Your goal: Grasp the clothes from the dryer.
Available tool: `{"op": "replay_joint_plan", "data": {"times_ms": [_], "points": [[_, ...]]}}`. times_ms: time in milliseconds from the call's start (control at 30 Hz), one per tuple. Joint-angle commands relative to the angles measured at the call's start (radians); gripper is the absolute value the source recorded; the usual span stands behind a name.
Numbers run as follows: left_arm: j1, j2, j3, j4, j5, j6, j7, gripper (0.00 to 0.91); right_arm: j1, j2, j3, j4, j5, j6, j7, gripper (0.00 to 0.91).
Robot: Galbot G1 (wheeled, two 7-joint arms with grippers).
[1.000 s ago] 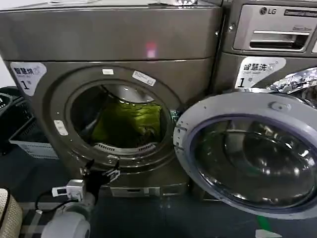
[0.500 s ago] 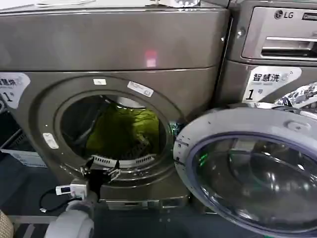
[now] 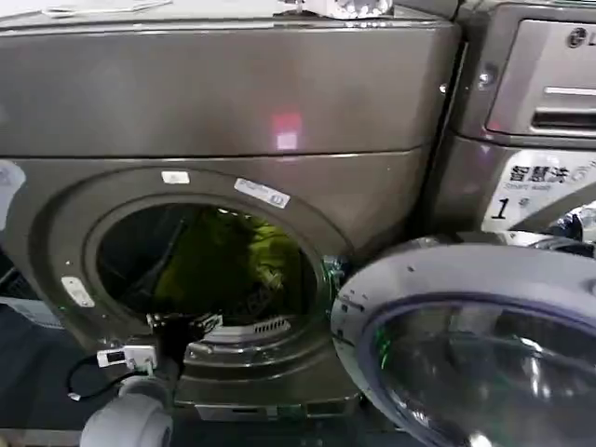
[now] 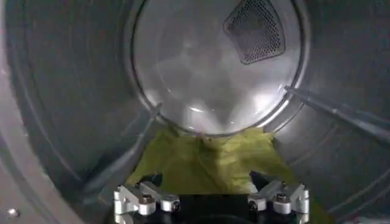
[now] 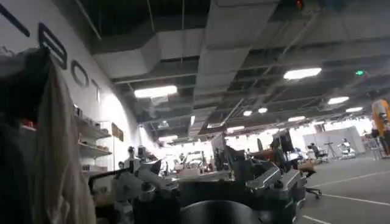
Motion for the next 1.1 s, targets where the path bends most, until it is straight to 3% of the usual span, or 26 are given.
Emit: {"op": "replay_joint_plan", "data": {"times_ms": [33,167,233,467,867,933,1033,1100], "points": [[-0.050,0.004,-0.002,0.052,0.008,0.049,0.013,0.907,-0.003,0.002,0.001,-0.006,0.000,0.025,-0.002,0.907],[-0.153,0.011,-0.003,0.158,0.038,0.005,0.029,0.907,-0.002,0.003,-0.004,-0.006,-0.001,0.034,-0.001,0.907],[-0.192,0.006,-0.003,0.232,0.099,-0.102,0.060,0.907,-0.003,0.002,-0.008,-0.004,0.000,0.036,0.000,0.907],[-0.385,-0.032,0.004,0.485,0.122,-0.181,0.096,0.907,0.000,0.000,-0.018,0.006,-0.001,0.037,0.001,0.907],[-0.627,-0.057,-0.020,0.793,0.217,-0.240,0.193,0.907,-0.004,-0.001,-0.027,0.010,-0.001,0.041,-0.001,0.907],[-0.684,-0.064,-0.032,0.891,0.335,-0.286,0.188,0.907,-0.004,-0.003,-0.027,0.011,-0.001,0.041,-0.001,0.907],[-0.736,-0.062,-0.041,0.976,0.660,-0.346,0.457,0.907,-0.007,-0.010,-0.028,0.014,-0.001,0.040,-0.001,0.907],[-0.750,-0.054,-0.037,0.992,1.021,-0.470,0.683,0.907,-0.010,-0.011,-0.026,0.013,-0.001,0.040,-0.001,0.907]]}}
